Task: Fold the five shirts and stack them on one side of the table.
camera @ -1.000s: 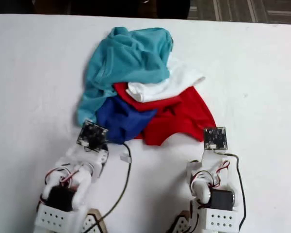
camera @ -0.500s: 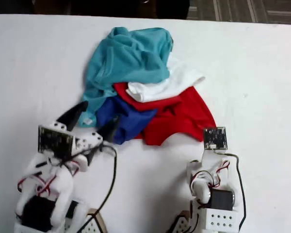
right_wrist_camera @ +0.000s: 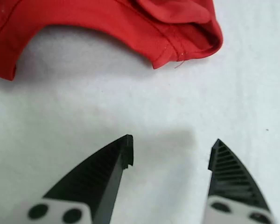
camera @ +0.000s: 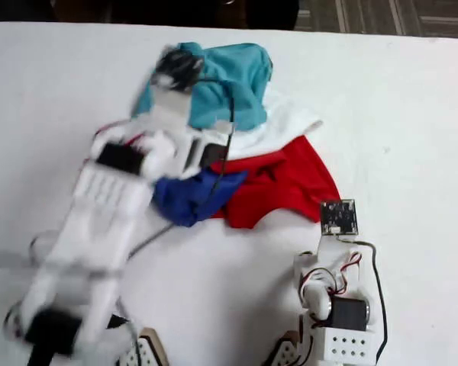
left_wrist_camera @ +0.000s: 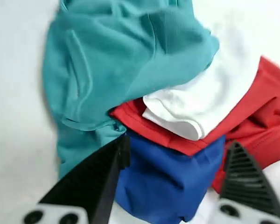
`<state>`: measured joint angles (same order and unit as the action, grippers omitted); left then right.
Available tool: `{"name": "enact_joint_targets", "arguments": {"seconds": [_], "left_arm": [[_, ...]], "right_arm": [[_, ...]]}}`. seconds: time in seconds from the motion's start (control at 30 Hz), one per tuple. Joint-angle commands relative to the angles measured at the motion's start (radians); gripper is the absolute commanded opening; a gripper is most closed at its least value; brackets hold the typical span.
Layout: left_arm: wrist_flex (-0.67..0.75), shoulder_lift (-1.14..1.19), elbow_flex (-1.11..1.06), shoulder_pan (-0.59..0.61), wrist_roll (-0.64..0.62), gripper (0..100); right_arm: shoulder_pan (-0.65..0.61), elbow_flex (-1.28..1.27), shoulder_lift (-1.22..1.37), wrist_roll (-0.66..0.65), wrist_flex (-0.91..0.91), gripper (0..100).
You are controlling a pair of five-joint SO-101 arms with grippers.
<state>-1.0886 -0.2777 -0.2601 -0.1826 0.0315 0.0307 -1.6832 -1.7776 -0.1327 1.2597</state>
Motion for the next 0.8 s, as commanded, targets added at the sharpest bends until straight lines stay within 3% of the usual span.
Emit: {"name": "enact_joint_targets", "arguments": {"seconds": [0.0,0.13,0.43,0.53,0.67,0.77], "left_arm": [[-0.107,0.307,0.285,-0.006,-0.002,42],[-0.259,0.621,0.576,-0.008,0.055,43],[-0.399,1.203,1.119,0.098,0.229,43],[-0.511,1.313,1.316,0.183,0.288,32],[-0.603,1.412,1.572,0.293,0.304,2],[-0.669,1.453,1.762,0.391,0.31,4]], "right_arm": [[0.002,-0.009,-0.018,-0.006,0.008,26.2],[0.002,-0.009,-0.018,-0.006,0.008,26.2],[0.002,-0.009,-0.018,-0.006,0.008,26.2],[0.002,-0.009,-0.018,-0.006,0.008,26.2],[0.002,-0.009,-0.018,-0.006,0.008,26.2],[0.002,-0.009,-0.018,-0.006,0.008,26.2]]}}
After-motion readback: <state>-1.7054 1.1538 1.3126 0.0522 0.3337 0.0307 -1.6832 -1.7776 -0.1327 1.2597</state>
